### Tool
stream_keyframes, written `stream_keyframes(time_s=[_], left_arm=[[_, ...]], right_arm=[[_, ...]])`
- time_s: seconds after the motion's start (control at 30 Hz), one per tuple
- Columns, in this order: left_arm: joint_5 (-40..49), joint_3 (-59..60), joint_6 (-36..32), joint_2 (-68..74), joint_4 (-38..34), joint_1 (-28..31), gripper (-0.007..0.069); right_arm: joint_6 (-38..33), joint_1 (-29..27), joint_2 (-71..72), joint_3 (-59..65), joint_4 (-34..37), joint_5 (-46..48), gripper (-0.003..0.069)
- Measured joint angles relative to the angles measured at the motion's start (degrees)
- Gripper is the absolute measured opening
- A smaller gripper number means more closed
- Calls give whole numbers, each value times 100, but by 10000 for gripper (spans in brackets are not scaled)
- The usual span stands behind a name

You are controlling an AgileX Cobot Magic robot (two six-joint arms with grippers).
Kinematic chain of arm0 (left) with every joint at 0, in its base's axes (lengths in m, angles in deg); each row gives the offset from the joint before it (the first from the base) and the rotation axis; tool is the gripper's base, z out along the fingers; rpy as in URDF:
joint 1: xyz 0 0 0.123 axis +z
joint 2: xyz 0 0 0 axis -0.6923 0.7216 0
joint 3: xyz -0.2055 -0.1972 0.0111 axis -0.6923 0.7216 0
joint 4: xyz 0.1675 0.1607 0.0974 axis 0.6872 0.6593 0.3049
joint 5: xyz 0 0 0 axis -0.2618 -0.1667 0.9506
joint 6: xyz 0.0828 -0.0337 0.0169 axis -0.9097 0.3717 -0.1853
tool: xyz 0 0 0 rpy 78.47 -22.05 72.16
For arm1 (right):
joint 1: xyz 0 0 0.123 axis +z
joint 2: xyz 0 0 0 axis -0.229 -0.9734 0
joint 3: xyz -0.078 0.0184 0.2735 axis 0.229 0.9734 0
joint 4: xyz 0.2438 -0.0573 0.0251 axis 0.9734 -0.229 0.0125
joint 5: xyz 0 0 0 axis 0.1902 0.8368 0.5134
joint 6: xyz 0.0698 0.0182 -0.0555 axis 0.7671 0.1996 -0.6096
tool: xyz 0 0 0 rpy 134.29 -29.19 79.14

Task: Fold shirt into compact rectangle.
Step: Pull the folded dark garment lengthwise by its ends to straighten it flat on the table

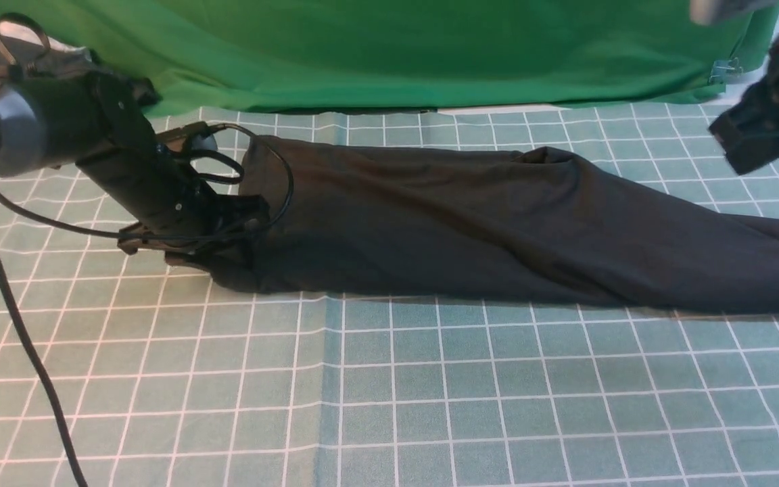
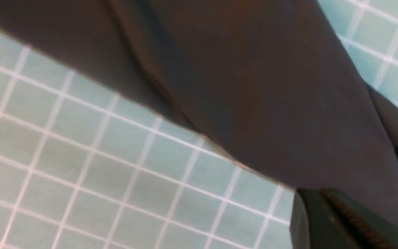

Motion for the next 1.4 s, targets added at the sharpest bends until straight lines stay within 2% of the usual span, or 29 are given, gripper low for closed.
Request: stream_keyframes(time_s=[0.07, 0.17, 0.2, 0.27, 0.37, 0.4, 0.43, 0.47, 0.57, 0.83, 0.93, 1.0, 1.07, 1.13, 1.2, 1.23, 1.4], left_arm=[[133, -66, -125, 0, 32, 1, 92], [478, -130, -156, -57, 222, 9, 94], [478, -130, -156, -57, 238, 9, 94], [679, -130, -161, -185, 469, 9, 94], [753, -130, -161, -362, 664, 9, 94], [758, -130, -151, -475, 803, 9, 94], [764, -130, -151, -500, 809, 9, 94], [775, -130, -151, -585, 898, 13, 94], [781, -130, -151, -668, 979, 26, 94], [776, -130, -140, -670, 1020, 44, 94], [765, -130, -140, -670, 1033, 49, 94], [765, -130, -140, -670, 1038, 49, 94], [765, -130, -140, -670, 1038, 49, 94], [779, -130, -146, -679, 1045, 59, 94], [815, -130, -146, -758, 1036, 97, 94], [879, -130, -140, -864, 1022, 142, 94], [1370, -68, -151, -1339, 1003, 389, 94]], right_arm=[[262, -343, -18, 6, -5, 40, 22], [663, -924, -108, 58, -59, 78, 42], [703, -957, -119, 79, -60, 78, 49], [842, -1298, -183, 276, -101, 67, 120], [872, -1492, -260, 550, -112, -54, 236], [877, -1633, -346, 785, -102, -278, 326], [877, -1648, -357, 810, -96, -349, 349], [892, -1786, -464, 954, -86, -587, 421], [997, -1999, -712, 1031, -83, -893, 518], [985, -2085, -1632, 1031, 182, -1415, 551], [734, -2085, -1965, 1031, 627, -1553, 539], [487, -2085, -2090, 1031, 880, -1533, 478], [347, -2085, -2143, 1031, 992, -1522, 382], [215, -2085, -2174, 1031, 1051, -1493, 174], [176, -2085, -2133, 1031, 1053, -1421, 76], [158, -2085, -2052, 1031, 1041, -1309, 53], [115, -2085, -1458, 1067, 1054, -529, 34]])
